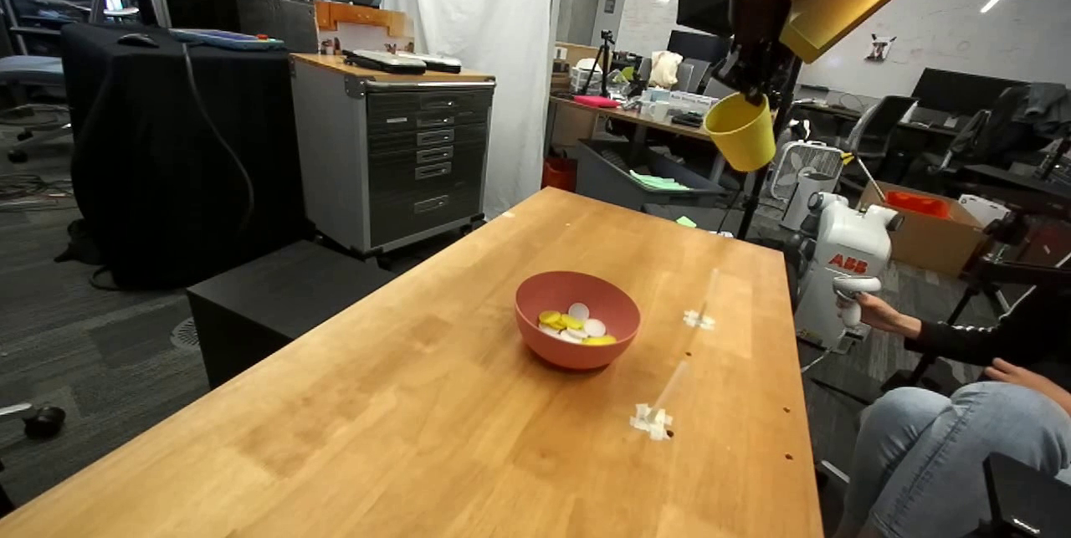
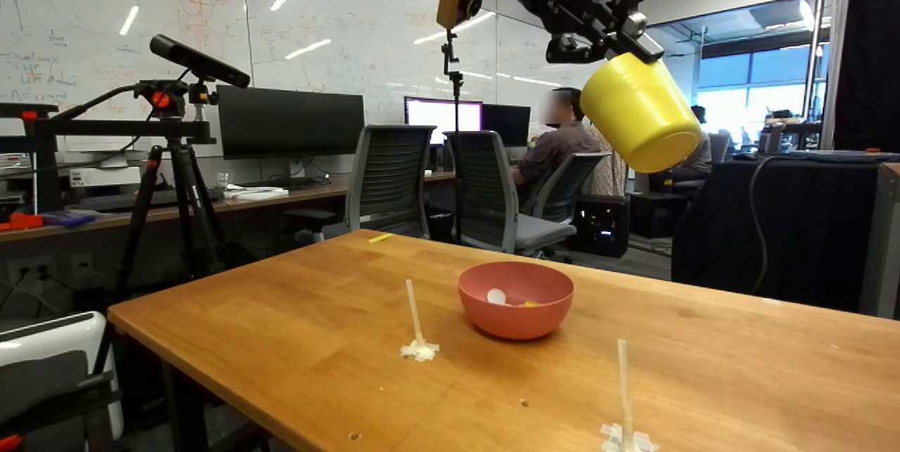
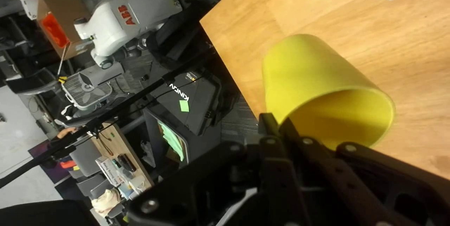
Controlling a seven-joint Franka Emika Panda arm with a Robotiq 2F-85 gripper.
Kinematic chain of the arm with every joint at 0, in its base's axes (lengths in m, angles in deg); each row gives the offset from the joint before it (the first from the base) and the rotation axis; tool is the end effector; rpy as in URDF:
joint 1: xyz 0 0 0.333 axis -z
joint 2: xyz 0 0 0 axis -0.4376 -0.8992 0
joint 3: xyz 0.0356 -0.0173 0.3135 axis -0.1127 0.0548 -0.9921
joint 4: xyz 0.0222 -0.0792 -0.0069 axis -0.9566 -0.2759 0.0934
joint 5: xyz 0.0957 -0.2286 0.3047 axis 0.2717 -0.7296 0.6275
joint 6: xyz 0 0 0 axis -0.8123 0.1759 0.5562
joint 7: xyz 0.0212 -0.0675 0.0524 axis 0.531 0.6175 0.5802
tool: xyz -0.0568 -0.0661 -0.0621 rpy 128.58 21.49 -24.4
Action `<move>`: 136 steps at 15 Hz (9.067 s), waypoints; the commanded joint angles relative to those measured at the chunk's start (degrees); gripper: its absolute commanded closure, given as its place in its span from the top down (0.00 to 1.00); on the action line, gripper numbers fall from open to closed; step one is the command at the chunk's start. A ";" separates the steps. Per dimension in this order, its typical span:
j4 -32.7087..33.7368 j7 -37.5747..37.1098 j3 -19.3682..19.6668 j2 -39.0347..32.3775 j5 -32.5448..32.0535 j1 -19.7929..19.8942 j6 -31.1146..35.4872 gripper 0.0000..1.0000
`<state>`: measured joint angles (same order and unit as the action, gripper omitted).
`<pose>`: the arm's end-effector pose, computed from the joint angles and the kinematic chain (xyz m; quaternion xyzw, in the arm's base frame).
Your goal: Pour the contents in the yellow cup into the pink bowl
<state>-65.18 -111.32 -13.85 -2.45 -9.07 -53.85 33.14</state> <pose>0.5916 -0.0903 0.4294 0.9065 -0.1485 0.1026 0.3816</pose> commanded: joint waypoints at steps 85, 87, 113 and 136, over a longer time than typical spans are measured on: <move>4.55 -28.33 -15.12 -24.53 0.32 27.69 33.80 0.01; 4.48 -27.67 -15.31 -24.48 0.35 27.91 33.97 0.01; 4.04 -7.57 -16.05 -23.79 19.63 26.93 27.22 0.50; -11.94 -0.32 -21.43 -1.83 6.42 18.62 22.22 1.00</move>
<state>-72.29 -114.49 -32.01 -11.72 -2.28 -36.44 58.02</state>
